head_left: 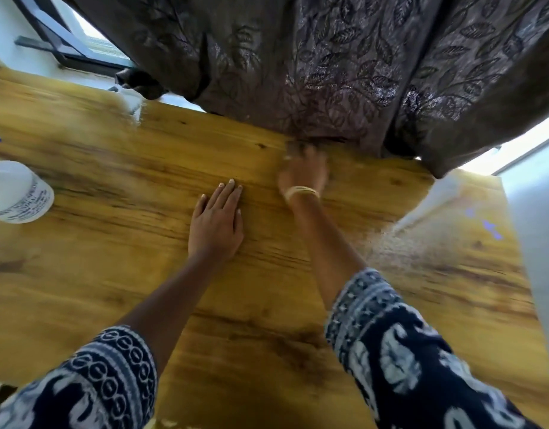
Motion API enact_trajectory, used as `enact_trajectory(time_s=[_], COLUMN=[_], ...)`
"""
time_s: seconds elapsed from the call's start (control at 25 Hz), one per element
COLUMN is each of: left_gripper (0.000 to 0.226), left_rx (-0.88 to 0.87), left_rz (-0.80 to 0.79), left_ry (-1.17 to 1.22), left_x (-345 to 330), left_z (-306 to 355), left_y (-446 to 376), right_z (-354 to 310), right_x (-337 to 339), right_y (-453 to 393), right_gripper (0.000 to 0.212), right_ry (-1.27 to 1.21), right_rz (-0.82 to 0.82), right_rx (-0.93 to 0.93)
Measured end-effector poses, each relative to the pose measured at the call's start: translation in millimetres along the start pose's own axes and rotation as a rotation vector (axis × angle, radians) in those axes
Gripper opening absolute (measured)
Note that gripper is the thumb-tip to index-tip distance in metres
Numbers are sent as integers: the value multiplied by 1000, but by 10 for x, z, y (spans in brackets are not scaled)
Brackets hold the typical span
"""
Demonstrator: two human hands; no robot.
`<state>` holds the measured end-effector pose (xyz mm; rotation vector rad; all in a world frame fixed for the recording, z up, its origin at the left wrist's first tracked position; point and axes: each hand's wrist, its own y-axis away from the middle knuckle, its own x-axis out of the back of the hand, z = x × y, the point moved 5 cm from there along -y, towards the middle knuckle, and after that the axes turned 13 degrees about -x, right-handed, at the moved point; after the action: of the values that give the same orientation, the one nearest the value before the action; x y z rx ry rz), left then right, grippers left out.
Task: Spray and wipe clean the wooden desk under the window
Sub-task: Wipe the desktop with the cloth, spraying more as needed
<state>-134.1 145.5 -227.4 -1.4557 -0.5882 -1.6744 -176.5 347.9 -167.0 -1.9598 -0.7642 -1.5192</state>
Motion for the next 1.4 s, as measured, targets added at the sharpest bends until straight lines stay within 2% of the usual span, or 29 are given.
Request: enact_trajectory(time_s=[0.08, 0.2, 0.28, 0.52, 0.6, 0.72, 0.8, 0.92, 1.0, 1.04, 1.12, 1.24, 1.32, 1.4], left_gripper=[56, 55, 53, 52, 51, 54, 56, 56, 53, 54, 56, 57, 57, 57], left_rx=[2, 0, -7, -10, -17, -80, -209, -238, -263, -294, -324, -315, -315, -312], left_rz=[-8, -20, -10, 0, -6, -71, -139, -190, -197, -213, -222, -205, -198, -194], left_ry=[6, 12, 30, 26, 26, -75, -144, -10, 85, 88, 26, 13, 4, 7], left_x=[1, -5, -10, -16, -16, 17, -13, -188, -340, -408, -542, -559, -562, -555], left_z=[-7, -15, -14, -17, 10, 93, 296, 893, 1367, 1575, 1778, 1769, 1757, 1755], left_y=[-12, -17, -16, 4, -7, -49, -137, -313, -458, -498, -489, -522, -511, -528], right_z=[-530, -682, -389, 1319, 2116, 2512, 2188, 1592, 1696, 1934, 2601, 3607, 3748, 3377], right_x=[-177, -326, -220, 720, 560, 298, 133, -61, -21, -2, 81, 233, 243, 213], right_y=[260, 192, -23, -290, -429, -467, -295, 211, 60, -146, -606, -907, -763, -520], right_gripper=[47, 46, 46, 45, 50, 54, 47, 46, 44, 44, 44, 52, 48, 51], right_ry=[-78, 10, 59, 52, 36, 12, -9, 68, 68, 63, 47, 52, 45, -26], right_rz=[-184, -275, -245, -120, -47, 11, 5, -45, -52, -40, -1, 45, 129, 201], right_rx=[329, 551, 464, -31, -228, -341, -247, 252, 406, 346, 71, -300, -589, -812])
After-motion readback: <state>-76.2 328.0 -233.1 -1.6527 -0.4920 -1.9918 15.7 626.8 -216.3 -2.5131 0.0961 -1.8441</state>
